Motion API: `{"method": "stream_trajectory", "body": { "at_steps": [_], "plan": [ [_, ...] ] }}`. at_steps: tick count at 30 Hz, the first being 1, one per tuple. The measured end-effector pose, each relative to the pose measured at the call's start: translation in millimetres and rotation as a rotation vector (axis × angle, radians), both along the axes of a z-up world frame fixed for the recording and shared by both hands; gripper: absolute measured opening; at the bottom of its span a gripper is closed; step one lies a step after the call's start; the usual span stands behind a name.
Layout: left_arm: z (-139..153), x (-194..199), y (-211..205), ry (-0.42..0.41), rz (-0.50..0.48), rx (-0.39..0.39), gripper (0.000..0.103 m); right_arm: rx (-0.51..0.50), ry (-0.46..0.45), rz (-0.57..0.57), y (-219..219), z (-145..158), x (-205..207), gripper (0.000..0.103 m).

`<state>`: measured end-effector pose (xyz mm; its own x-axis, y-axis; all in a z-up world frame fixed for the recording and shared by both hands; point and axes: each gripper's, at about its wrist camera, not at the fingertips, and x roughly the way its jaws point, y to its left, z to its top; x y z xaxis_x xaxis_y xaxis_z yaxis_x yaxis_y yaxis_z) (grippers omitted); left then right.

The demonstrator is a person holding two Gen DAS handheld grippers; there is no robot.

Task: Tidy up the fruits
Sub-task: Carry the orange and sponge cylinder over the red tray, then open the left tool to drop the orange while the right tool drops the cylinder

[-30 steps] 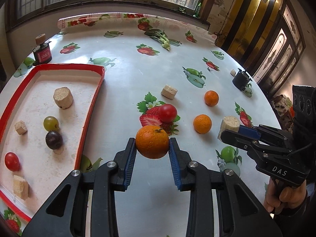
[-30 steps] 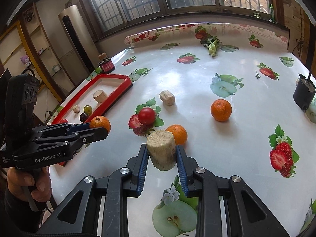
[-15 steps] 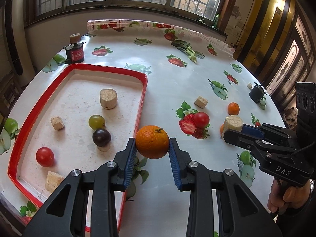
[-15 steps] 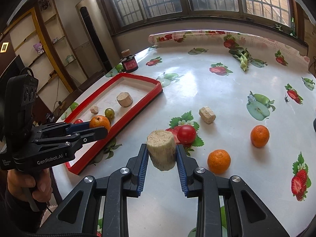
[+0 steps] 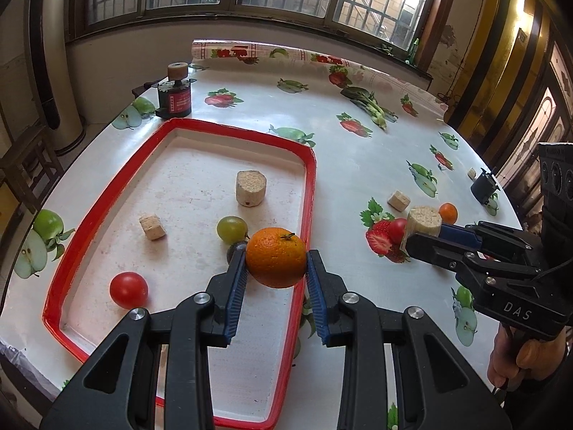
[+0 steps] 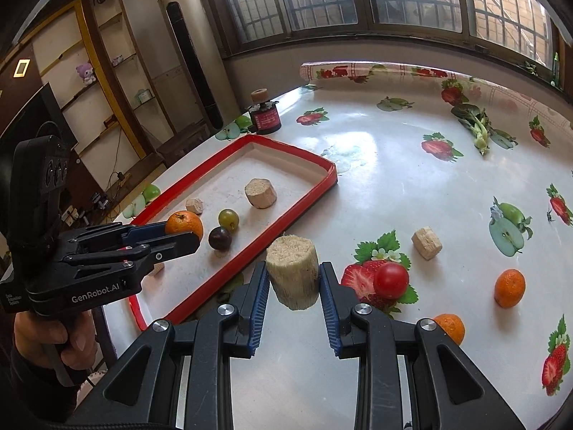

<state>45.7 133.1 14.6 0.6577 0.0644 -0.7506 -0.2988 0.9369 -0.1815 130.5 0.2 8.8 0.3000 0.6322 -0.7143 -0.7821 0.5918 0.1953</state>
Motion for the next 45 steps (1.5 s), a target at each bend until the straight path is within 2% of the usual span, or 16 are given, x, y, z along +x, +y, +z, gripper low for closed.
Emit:
{"method": "stream_trajectory", "body": {
  "at_steps": [16,30,45],
  "plan": [
    [0,5,57,0.01,0.089,0.004,0.03,0.012,0.025,0.02,53,-4,29,0.029],
    [-9,57,92,0.045,0.116,0.025,0.03,0.007,0.057,0.001,111,-17,77,0.029],
    [-42,96,112,0.124,0.156,0.021,0.03,-0.045,0.091,-0.002,144,-49,105,0.029]
  ]
}}
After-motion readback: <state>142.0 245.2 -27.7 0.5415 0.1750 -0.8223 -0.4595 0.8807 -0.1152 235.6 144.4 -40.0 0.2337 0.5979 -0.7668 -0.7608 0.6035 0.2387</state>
